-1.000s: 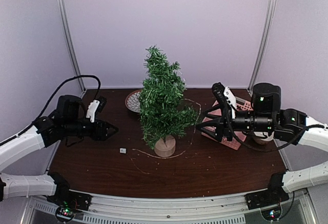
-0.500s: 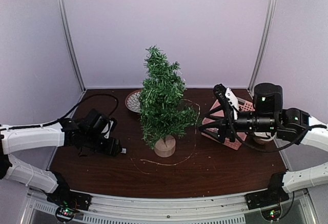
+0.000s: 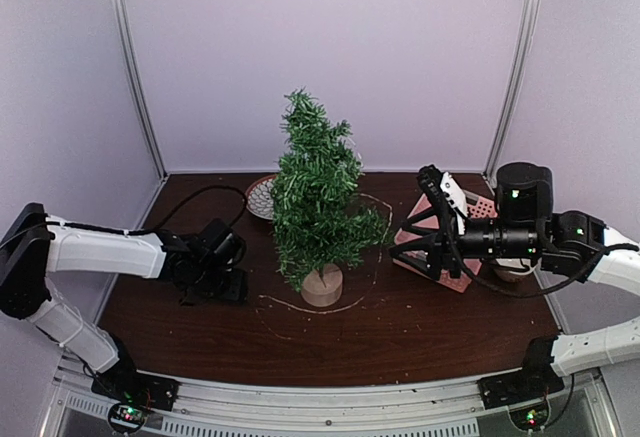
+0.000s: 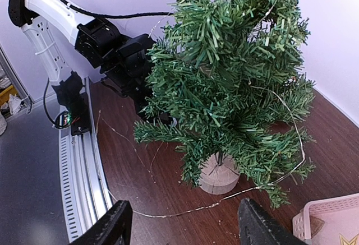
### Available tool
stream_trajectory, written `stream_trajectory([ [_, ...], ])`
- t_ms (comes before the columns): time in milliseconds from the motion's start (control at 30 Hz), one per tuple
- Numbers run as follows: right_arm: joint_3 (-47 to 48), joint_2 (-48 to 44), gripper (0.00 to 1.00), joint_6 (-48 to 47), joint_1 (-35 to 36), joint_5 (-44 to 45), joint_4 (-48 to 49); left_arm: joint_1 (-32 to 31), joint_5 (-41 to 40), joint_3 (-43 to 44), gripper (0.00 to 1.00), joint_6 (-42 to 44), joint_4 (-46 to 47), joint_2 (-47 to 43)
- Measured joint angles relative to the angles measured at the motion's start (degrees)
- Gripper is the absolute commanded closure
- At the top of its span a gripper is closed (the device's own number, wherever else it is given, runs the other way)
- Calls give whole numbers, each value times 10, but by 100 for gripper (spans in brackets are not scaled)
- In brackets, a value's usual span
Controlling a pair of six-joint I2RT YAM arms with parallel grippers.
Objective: Decorate the small christmas tree
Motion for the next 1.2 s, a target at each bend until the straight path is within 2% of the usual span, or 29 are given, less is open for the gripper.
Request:
stream_trajectory([
  [533, 0, 0, 32, 0, 0, 3, 0, -1, -18, 23, 58, -14, 24, 65],
  [800, -1, 0, 32, -1, 0, 8, 0, -1, -17, 23, 79, -16, 26, 65],
  [933, -1, 0, 32, -1, 0, 11, 0, -1, -17, 23, 82, -11, 27, 63],
  [1067, -1, -1, 32, -3, 0, 12, -1, -1, -17, 34, 83, 3, -7, 16],
  [1200, -1, -1, 32, -3, 0, 12, -4, -1, -18, 100, 84, 40, -62, -89],
])
